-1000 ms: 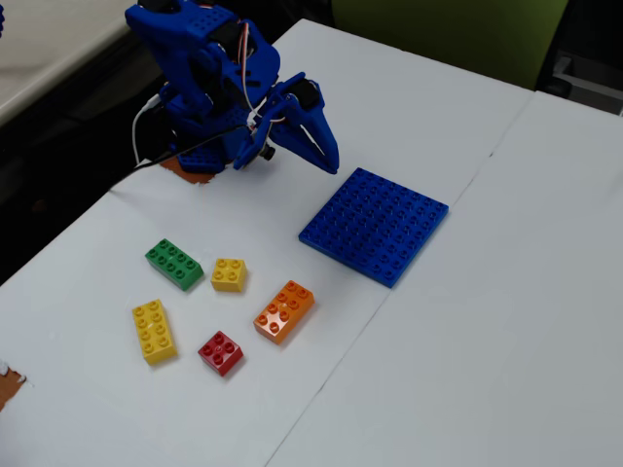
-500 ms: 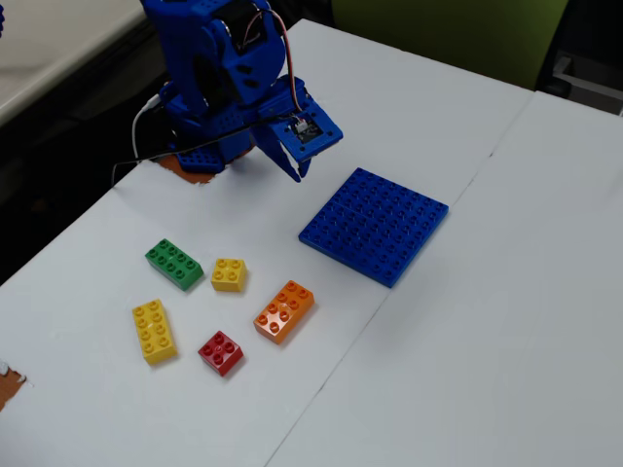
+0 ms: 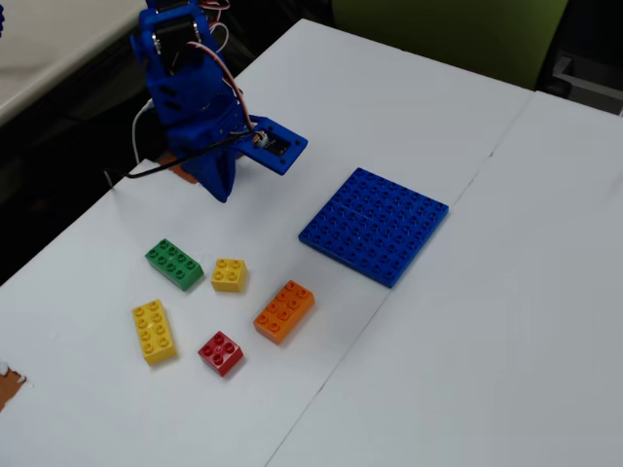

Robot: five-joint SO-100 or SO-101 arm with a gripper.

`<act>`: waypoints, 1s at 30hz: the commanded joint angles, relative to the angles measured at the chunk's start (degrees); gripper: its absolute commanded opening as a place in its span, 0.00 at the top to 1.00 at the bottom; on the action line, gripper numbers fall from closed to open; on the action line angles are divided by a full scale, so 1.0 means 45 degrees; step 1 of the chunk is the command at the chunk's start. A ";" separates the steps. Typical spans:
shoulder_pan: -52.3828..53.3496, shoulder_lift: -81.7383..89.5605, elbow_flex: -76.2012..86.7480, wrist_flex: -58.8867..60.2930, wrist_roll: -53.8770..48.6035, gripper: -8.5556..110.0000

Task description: Pick up the 2x2 yellow block and go up the 8x8 blue block.

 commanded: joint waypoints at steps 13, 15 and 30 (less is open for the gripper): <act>0.1797 -0.2715 -0.0625 -0.2871 -0.4824 0.88; 0.1836 -0.3008 -0.0625 -0.3105 -0.4980 0.86; 0.1992 -0.4785 -0.0625 -0.4004 -0.5117 0.70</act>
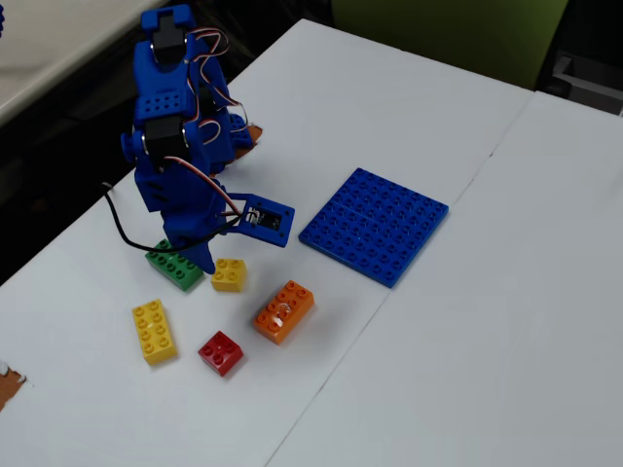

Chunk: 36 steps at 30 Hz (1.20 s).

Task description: Pick up the 2x2 yellow block and go up the 8x8 blue block.

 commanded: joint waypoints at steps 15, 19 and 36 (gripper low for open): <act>0.0391 -0.1992 -0.0566 -0.1250 -0.0605 0.70; 0.0273 -0.2227 -0.0566 -0.1250 -0.0547 0.70; -0.0371 -0.2480 -0.0586 -0.1211 0.0078 0.78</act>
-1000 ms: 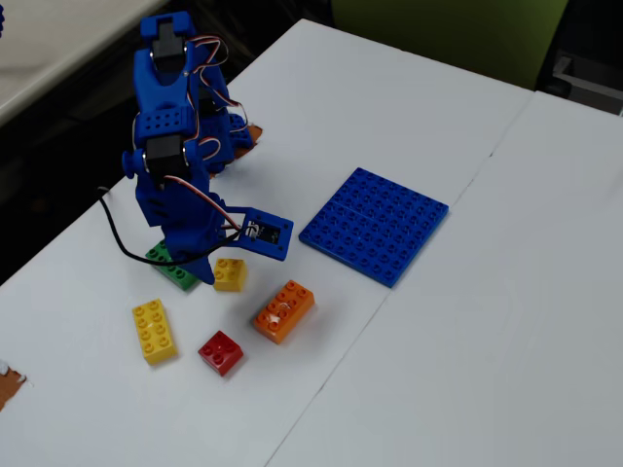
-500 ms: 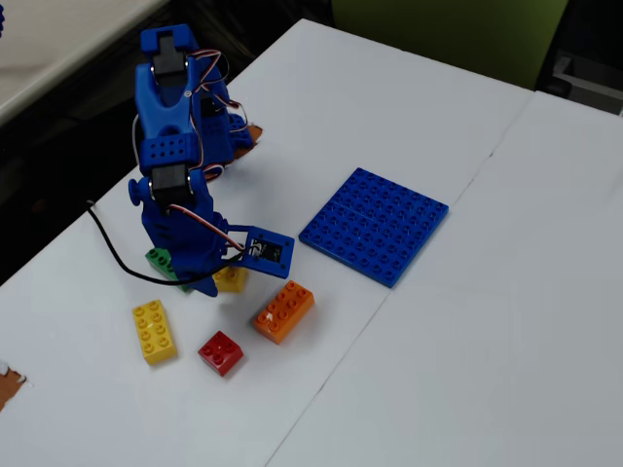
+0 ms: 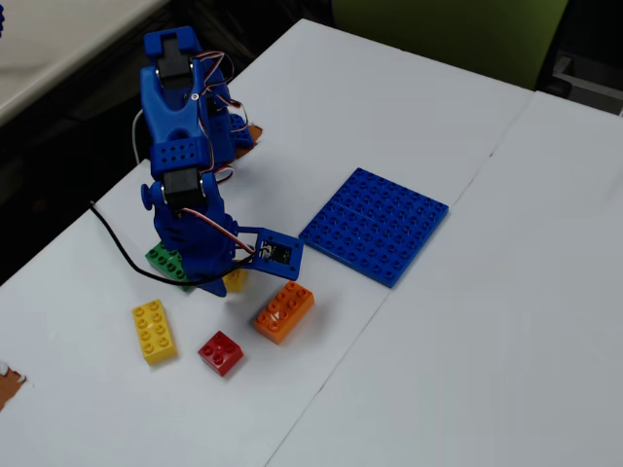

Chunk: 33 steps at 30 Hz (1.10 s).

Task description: Pick up the 2x2 yellow block and go up the 8x8 blue block.

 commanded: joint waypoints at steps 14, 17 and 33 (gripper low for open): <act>-0.0352 0.0254 -0.0703 0.0273 0.0586 0.93; -0.0410 0.0371 -0.2031 0.1680 0.1074 0.93; -0.2207 0.2988 -0.5039 0.5488 0.6992 0.92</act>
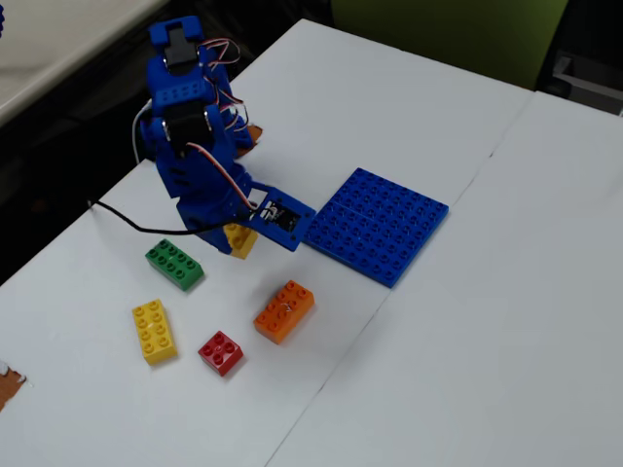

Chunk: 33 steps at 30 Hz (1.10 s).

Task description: Pick up the 2x2 yellow block and go up the 8x8 blue block.

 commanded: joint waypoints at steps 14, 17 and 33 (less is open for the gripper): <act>-0.4395 0.2852 -0.0820 0.0234 0.7148 0.93; -0.5117 0.2617 -0.0898 0.0234 0.7930 0.93; -0.7266 0.0078 -0.1641 0.0059 0.9375 0.93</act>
